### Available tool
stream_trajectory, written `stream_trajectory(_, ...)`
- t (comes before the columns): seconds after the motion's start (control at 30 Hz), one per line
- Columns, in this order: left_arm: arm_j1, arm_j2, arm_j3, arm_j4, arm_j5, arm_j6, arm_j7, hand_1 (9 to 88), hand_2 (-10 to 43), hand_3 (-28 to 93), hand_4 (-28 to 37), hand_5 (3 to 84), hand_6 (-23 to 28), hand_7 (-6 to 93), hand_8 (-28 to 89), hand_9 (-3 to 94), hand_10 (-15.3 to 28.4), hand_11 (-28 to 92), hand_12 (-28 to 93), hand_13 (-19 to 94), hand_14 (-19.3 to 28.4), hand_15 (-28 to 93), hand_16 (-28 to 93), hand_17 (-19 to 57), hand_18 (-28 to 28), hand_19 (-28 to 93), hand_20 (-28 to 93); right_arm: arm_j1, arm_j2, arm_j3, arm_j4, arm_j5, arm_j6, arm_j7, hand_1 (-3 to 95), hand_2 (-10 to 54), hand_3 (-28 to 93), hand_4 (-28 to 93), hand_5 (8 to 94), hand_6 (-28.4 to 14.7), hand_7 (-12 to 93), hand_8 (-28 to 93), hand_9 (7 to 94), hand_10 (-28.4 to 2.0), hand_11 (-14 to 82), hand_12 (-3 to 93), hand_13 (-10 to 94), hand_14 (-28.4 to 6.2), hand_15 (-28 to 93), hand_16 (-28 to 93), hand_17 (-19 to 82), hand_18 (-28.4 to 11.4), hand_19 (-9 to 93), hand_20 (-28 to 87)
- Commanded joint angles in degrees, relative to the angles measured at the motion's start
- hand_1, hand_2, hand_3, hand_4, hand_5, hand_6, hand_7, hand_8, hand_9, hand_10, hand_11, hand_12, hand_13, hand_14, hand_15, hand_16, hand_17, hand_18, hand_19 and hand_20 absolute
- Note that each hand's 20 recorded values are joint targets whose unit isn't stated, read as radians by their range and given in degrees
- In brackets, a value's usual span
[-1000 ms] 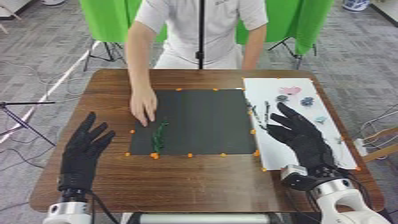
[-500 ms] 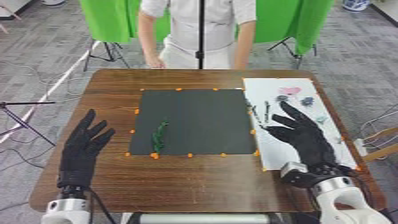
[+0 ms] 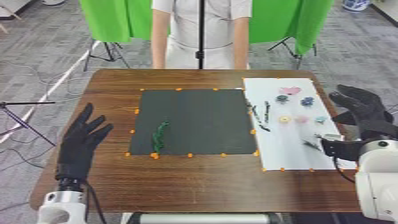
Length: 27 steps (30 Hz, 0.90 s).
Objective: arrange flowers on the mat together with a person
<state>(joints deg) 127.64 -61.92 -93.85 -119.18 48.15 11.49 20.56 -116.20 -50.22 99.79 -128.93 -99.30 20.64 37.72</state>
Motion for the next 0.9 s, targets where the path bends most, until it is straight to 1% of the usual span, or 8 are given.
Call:
stream_trajectory(0.03, -2.14, 1.33, -0.3, 0.75, -0.67, 0.73, -0.73, 19.9, 4.9, 75, -28.3, 29.2, -1.8, 9.6, -9, 31.3, 14.4, 13, 11, 25, 21.1, 32, -5, -9.6, 26.5, 50, 7, -0.85, 2.37, -0.53, -0.1, -11.47, -7.4, 15.52, 27.2, 1.3, 65, -22, 39.2, 0.1, 11, -9, 44.3, -17.2, 17.8, 17.4, 46, -17.7, 59, 11, 17, -24.3, 69, 32)
stream_trajectory(0.17, -2.62, 1.93, -0.63, 0.85, -0.83, 0.84, -0.78, 19.8, 4.9, 76, -28.3, 29.0, -1.8, 9.5, -9, 31.2, 14.5, 13, 11, 25, 21.1, 32, -5, -9.7, 26.5, 50, 7, -4.97, 1.25, -0.17, -1.15, -16.32, -13.31, 17.76, 27.8, 0.6, 65, -22, 41.1, -0.7, 11, -9, 44.9, -17.8, 17.4, 17.1, 47, -17.8, 60, 11, 18, -24.8, 70, 31)
stream_trajectory(0.47, -2.54, 2.81, -0.12, 0.92, -1.42, 1.69, -0.29, 19.8, 5.0, 75, -28.3, 28.3, -1.4, 9.8, -9, 31.1, 14.5, 13, 12, 25, 21.0, 32, -4, -9.7, 26.4, 50, 7, -9.42, 3.4, -0.44, 0.05, -18.87, -17.93, 16.26, 28.9, -1.1, 64, -21, 42.0, -0.7, 11, -9, 45.9, -17.1, 17.2, 17.0, 48, -17.5, 60, 10, 18, -25.2, 71, 30)
stream_trajectory(0.5, -2.14, 3.04, -0.06, 0.51, -1.44, 2.19, -0.33, 19.8, 4.9, 76, -28.3, 28.2, -1.3, 9.9, -9, 31.1, 14.5, 13, 12, 25, 21.0, 32, -4, -9.7, 26.4, 50, 7, -9.75, 3.64, 0.03, 0.37, -18.71, -18.61, 15.18, 29.0, -1.3, 64, -21, 42.4, -0.5, 11, -9, 46.0, -16.7, 17.2, 17.0, 48, -17.5, 60, 10, 18, -25.2, 70, 30)
stream_trajectory(0.57, -2.45, 3.05, 0.05, 1.09, -1.39, 1.9, -0.47, 19.8, 4.9, 76, -28.3, 28.1, -1.1, 10.0, -9, 31.1, 14.5, 13, 12, 25, 21.0, 32, -4, -9.8, 26.4, 50, 7, -10.14, 5.1, -0.45, 0.61, -18.97, -18.59, 15.15, 29.3, -1.6, 64, -21, 42.8, -0.3, 11, -9, 46.3, -16.2, 17.2, 16.9, 48, -17.3, 60, 10, 18, -25.3, 70, 30)
stream_trajectory(0.77, -2.01, 2.71, -0.13, 1.21, -1.46, 1.87, -0.84, 19.9, 5.0, 76, -28.3, 28.0, -0.9, 10.3, -9, 31.0, 14.5, 13, 12, 25, 20.9, 32, -4, -9.8, 26.3, 50, 7, -7.47, 9.46, -4.94, 3.49, -21.97, -17.67, 15.83, 30.4, -1.9, 64, -21, 44.2, 0.7, 12, -9, 48.9, -14.9, 18.2, 16.8, 50, -16.5, 58, 10, 18, -25.4, 69, 29)
stream_trajectory(0.8, -1.81, 3.26, 0.1, 1.21, -1.91, 2.12, -0.24, 19.9, 5.0, 76, -28.3, 28.0, -0.9, 10.3, -9, 31.0, 14.6, 13, 12, 25, 20.9, 32, -4, -9.8, 26.3, 50, 7, -7.27, 10.16, -5.64, 4.07, -22.76, -17.56, 15.98, 30.6, -2.0, 64, -21, 45.0, 0.7, 13, -10, 49.8, -14.8, 18.4, 16.7, 51, -16.2, 58, 10, 18, -25.4, 69, 29)
stream_trajectory(0.9, -1.71, 3.45, 0.34, 1.3, -2.07, 2.09, 0.15, 20.0, 5.0, 76, -28.3, 27.9, -0.8, 10.4, -9, 31.0, 14.6, 13, 12, 25, 20.9, 32, -4, -9.8, 26.3, 50, 7, -7.46, 11.94, -6.94, 5.61, -24.69, -16.97, 15.64, 32.5, -3.5, 65, -21, 48.1, 1.3, 14, -10, 52.6, -14.6, 18.3, 16.1, 53, -15.2, 57, 10, 19, -25.6, 68, 29)
